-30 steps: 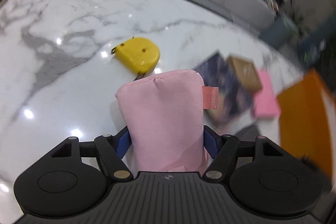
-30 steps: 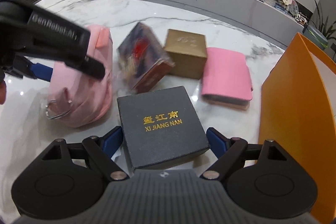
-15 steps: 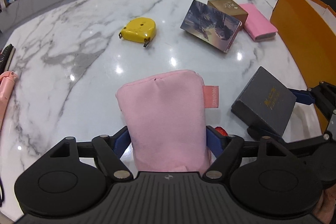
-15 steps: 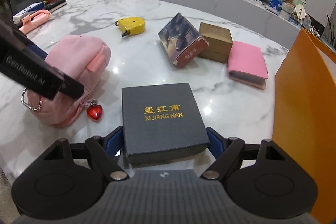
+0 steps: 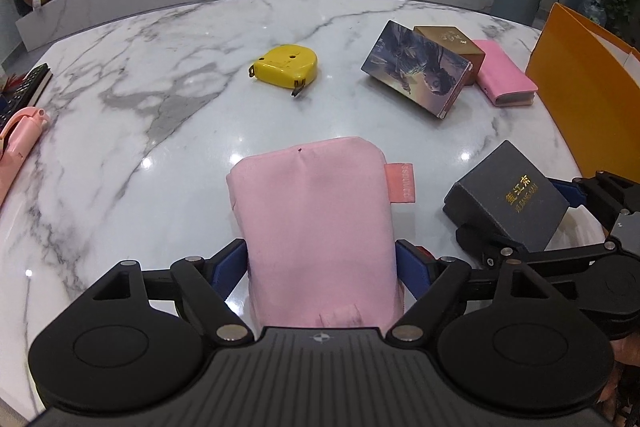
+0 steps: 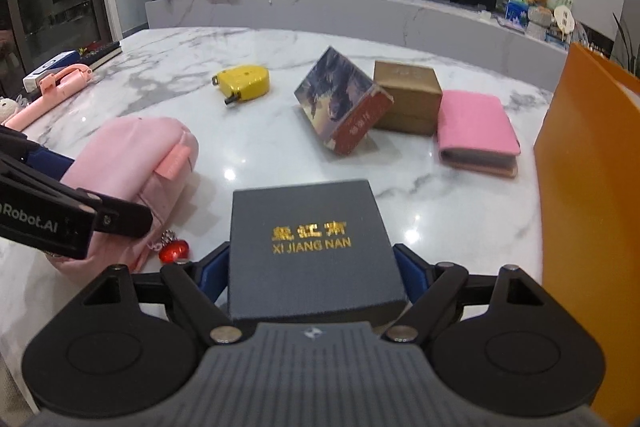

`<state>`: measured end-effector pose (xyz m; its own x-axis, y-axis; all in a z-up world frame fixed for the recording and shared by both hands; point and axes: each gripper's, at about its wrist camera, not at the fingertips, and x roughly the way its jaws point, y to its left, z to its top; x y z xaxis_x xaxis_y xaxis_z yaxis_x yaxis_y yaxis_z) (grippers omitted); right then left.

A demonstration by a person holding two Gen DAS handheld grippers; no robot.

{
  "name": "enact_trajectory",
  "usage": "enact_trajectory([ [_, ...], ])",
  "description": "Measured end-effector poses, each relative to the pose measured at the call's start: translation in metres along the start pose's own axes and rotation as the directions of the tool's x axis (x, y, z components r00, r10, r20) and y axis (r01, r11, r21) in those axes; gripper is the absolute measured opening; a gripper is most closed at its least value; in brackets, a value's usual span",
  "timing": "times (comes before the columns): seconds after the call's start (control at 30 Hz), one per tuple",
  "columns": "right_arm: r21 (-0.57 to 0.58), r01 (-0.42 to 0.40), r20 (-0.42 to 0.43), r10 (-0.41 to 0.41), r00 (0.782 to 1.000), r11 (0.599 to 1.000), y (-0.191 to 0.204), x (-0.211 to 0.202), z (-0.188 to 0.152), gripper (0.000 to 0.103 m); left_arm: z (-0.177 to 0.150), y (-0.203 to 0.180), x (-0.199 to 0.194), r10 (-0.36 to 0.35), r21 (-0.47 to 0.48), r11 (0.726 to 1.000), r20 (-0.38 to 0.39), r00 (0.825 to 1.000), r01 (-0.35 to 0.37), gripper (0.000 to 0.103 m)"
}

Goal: Organize objects
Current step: 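Lift the pink bag and black box and carry both over the orange box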

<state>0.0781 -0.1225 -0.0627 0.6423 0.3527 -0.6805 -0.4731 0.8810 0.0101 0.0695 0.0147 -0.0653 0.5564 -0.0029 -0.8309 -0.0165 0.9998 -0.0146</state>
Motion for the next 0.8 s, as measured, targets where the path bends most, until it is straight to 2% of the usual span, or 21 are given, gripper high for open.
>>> enact_trajectory([
  [0.27, -0.04, 0.027, -0.024, -0.028, 0.999, 0.999, 0.003, -0.001, 0.003, 0.084, -0.007, -0.006, -0.005, 0.034, 0.018, 0.999, 0.013, 0.999, -0.034, 0.097],
  [0.4, -0.039, 0.027, -0.033, -0.028, 0.999, 0.999, 0.003, -0.002, 0.004, 0.082, -0.01, -0.006, -0.002, 0.021, 0.026, 0.999, 0.007, 1.0, -0.021, 0.1],
  [0.47, -0.031, 0.024, -0.038, -0.025, 0.999, 0.999, 0.002, -0.003, 0.004, 0.081, -0.009, -0.003, -0.003, -0.003, 0.022, 1.0, 0.003, 1.0, 0.003, 0.09],
  [0.57, -0.014, 0.021, -0.036, -0.022, 0.999, 1.0, -0.001, -0.006, 0.006, 0.081, -0.007, 0.001, -0.006, -0.013, 0.002, 1.0, 0.003, 1.0, 0.013, 0.08],
  [0.8, -0.011, 0.026, 0.018, -0.026, 0.999, 1.0, -0.002, -0.023, 0.016, 0.08, -0.002, 0.0, -0.016, -0.039, -0.007, 0.999, 0.013, 0.999, 0.039, 0.07],
])
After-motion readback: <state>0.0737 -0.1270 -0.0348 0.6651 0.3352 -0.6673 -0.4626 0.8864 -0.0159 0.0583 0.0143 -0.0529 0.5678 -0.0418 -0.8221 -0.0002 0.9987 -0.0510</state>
